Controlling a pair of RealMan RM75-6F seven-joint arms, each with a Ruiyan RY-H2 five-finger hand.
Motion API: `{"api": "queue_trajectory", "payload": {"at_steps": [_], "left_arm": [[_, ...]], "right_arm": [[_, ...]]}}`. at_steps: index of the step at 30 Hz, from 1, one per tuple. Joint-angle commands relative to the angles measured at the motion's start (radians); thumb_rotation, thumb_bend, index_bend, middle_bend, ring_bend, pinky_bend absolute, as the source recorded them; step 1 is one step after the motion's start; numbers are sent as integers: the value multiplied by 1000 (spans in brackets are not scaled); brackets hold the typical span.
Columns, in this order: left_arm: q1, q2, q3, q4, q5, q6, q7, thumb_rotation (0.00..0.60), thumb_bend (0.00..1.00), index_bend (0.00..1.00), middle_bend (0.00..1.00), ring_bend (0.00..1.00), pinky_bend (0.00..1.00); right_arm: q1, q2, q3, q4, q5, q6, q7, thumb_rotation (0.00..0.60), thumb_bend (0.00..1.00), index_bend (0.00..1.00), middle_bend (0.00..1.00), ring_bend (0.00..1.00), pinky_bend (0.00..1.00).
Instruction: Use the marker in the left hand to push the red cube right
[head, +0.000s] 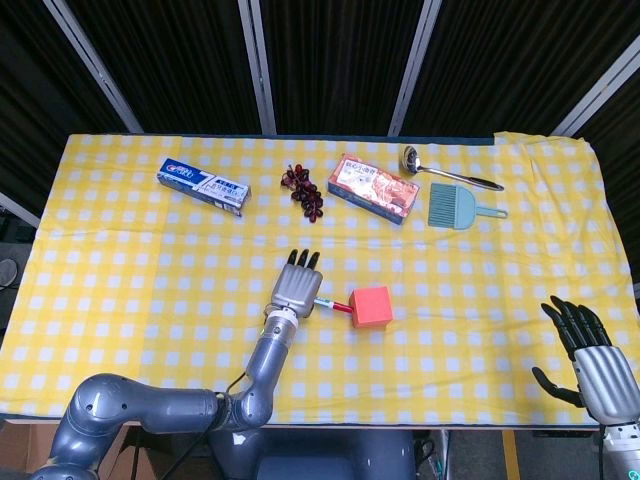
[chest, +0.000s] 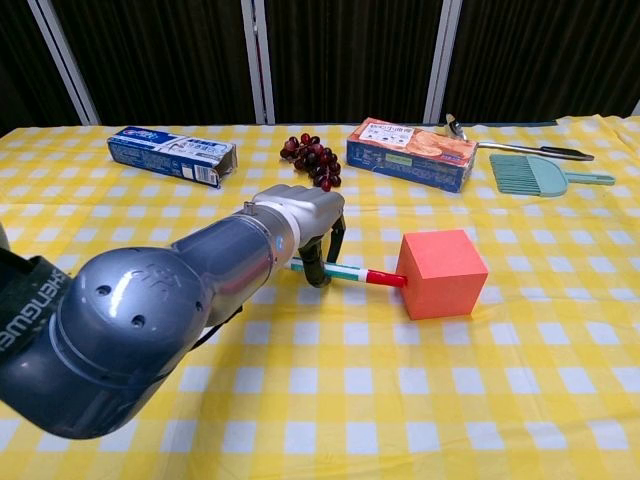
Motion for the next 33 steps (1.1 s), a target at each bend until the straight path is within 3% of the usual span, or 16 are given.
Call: {"api": "queue_trajectory", "payload": {"at_steps": [1,33], "left_arm": [[-5,-7,-4,8,-2,-1,3,600,418,585,52,0,0],[-144,-167,-127,204,11,-29,22,600,418,592,65,0,0]], "right_arm": [[0,0,0,0,1,0,1,600,342,0,0,0,45],[-3,9,1,2,3,6,35,600,342,0,0,0,45]]}}
